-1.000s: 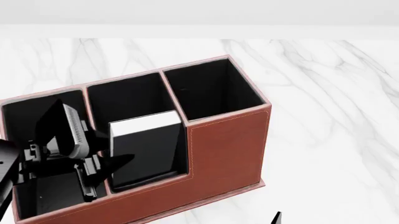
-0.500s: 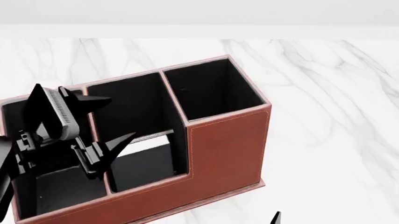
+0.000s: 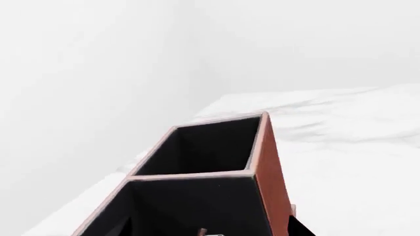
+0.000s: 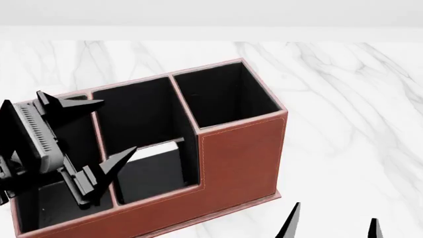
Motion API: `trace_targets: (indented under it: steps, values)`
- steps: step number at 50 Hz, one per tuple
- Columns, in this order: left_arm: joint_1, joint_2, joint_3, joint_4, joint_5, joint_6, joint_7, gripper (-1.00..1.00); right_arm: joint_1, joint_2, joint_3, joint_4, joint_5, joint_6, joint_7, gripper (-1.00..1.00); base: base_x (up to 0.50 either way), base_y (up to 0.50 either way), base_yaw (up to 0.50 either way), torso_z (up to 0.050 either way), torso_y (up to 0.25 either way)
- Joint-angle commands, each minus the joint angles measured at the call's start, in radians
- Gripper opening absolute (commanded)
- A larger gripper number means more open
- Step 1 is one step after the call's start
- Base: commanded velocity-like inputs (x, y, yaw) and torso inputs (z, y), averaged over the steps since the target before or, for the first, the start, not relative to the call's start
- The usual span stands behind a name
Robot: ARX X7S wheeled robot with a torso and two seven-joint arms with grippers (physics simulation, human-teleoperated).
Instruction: Pick up the book and place it in the back compartment of the caddy.
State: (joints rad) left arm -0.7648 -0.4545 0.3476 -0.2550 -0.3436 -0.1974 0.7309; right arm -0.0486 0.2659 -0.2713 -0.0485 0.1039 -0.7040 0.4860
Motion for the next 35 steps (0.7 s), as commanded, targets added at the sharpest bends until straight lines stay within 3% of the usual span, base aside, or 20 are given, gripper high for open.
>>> trace_targets:
  steps: [1, 11, 25, 35]
  values:
    - [0.156, -0.121, -0.053, 0.476, -0.072, -0.2, -0.111, 1.0, 0.06, 0.013, 0.012, -0.119, -0.026, 0.158, 0.023, 1.0, 0.0, 0.0, 0.0, 0.0, 0.0]
    - [0.237, -0.179, -0.115, 0.654, -0.147, -0.227, -0.135, 1.0, 0.116, 0.02, 0.006, -0.241, -0.04, 0.297, 0.03, 1.0, 0.0, 0.0, 0.0, 0.0, 0.0]
    - [0.327, -0.272, -0.188, 0.943, -0.208, -0.308, -0.225, 1.0, 0.125, 0.044, 0.02, -0.376, -0.064, 0.387, 0.043, 1.0, 0.0, 0.0, 0.0, 0.0, 0.0]
    - [0.331, -0.304, -0.237, 1.045, -0.263, -0.349, -0.264, 1.0, 0.118, 0.063, 0.038, -0.468, -0.069, 0.433, 0.054, 1.0, 0.0, 0.0, 0.0, 0.0, 0.0]
